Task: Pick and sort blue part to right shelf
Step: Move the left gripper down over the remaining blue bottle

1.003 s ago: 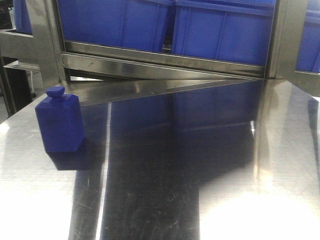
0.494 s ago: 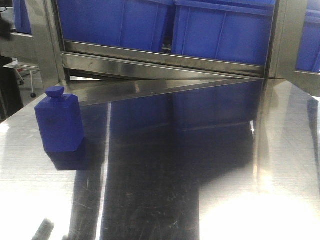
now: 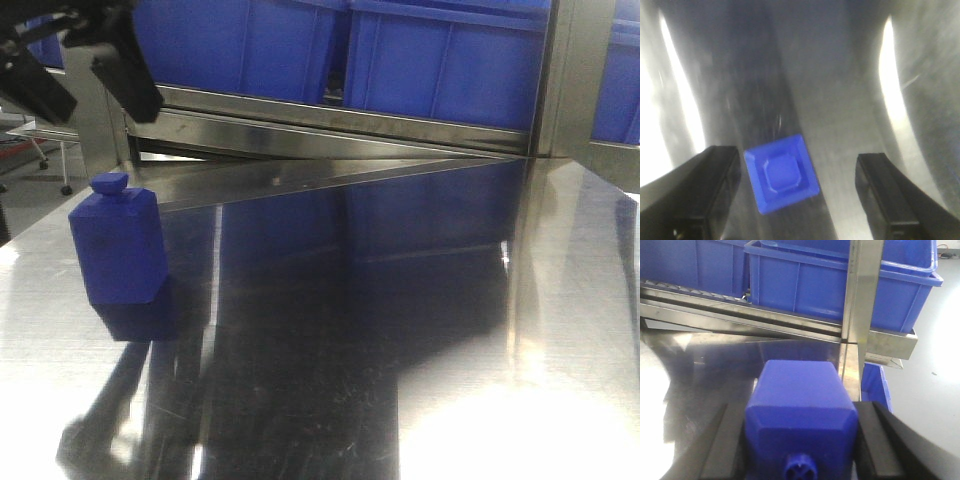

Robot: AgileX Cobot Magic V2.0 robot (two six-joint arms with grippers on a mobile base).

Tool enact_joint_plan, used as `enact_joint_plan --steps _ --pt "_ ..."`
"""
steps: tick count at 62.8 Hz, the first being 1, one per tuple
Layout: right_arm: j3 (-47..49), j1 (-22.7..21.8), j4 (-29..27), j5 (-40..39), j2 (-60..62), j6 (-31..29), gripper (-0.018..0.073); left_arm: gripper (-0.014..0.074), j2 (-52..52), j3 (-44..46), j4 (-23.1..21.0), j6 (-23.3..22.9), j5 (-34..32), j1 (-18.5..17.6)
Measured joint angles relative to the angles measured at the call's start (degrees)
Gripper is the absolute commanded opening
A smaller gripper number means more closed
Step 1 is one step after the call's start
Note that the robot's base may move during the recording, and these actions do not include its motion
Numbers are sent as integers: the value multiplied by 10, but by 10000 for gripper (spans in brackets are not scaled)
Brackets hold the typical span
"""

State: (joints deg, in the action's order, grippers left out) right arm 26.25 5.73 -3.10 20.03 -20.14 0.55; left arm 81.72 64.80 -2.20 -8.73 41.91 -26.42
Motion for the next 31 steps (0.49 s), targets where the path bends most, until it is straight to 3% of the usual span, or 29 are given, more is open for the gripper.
enact_joint_plan --steps 20,31 --pt "0 0 0 0 0 0 424 554 112 146 35 -148 212 0" --pt "0 0 0 0 0 0 424 554 140 177 45 -180 259 -1"
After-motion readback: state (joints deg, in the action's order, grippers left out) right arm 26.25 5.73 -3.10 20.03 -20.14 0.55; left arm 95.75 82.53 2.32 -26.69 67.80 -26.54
